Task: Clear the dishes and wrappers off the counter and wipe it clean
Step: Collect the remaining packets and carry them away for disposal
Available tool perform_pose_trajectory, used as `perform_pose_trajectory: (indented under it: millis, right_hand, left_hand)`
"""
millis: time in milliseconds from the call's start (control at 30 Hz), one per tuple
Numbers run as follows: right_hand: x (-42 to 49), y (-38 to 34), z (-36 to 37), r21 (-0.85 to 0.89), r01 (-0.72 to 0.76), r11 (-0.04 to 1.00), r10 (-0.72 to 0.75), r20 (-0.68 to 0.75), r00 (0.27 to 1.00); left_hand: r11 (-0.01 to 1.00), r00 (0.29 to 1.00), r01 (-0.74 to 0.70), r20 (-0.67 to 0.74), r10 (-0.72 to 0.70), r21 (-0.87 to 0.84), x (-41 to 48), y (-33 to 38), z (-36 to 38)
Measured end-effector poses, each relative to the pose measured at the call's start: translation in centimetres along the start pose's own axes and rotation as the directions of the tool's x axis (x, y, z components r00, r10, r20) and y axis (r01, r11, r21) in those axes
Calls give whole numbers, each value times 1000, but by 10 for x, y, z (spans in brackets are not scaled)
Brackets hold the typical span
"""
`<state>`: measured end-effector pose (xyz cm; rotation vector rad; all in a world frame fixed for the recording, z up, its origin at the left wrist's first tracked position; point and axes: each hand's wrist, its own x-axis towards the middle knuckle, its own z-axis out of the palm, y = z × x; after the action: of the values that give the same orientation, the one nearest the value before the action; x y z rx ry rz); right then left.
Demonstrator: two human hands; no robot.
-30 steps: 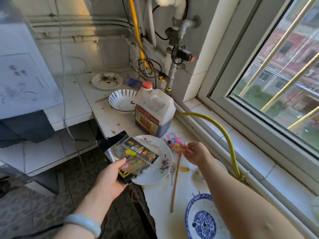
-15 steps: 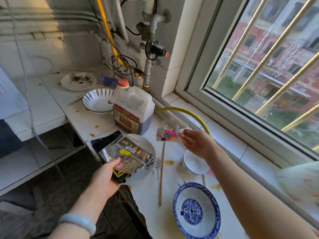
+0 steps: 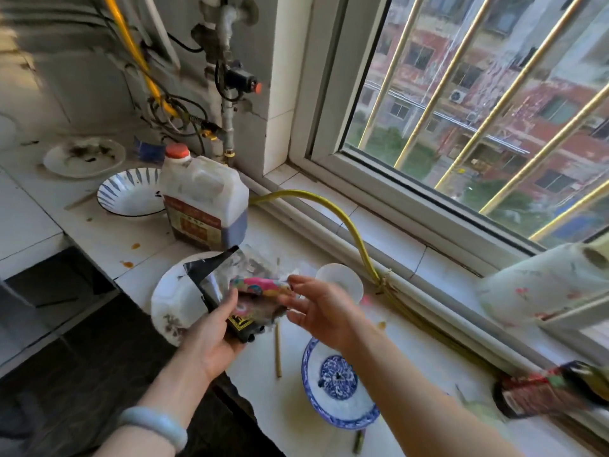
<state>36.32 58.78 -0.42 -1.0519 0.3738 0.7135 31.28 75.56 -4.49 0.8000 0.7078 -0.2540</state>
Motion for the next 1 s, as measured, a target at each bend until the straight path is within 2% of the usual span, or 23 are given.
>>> perform_pose_trajectory:
  millis: [200,367,767,867,933,1000]
  right_hand:
    - [-16,31,2,3,-64,998,64,18,998]
    - [-24,39,-2,-20,-92,996,93,46,995]
    - [-47,24,-33,-130,-41,991,55,105,993]
    - [-53,11,-49,-222,-9,975,23,63,998]
    - [-57,-2,-63,-337,22,941,-31,-21,999]
    - [-61,-17,-79,-548,33,836,-111,-109,988]
  left_hand:
    - [998,995,-48,91,45,35,0,-11,5]
    - [1000,996,-14,91,12,18,0,-19,11]
    - [995,997,-61,48,58,74,9,-33,43]
    - [998,999,-46,25,45,43,8,-39,52]
    - [999,1000,-28,8,28,38,8,-42,55]
    - [999,1000,-14,6,14,38,8,-42,56]
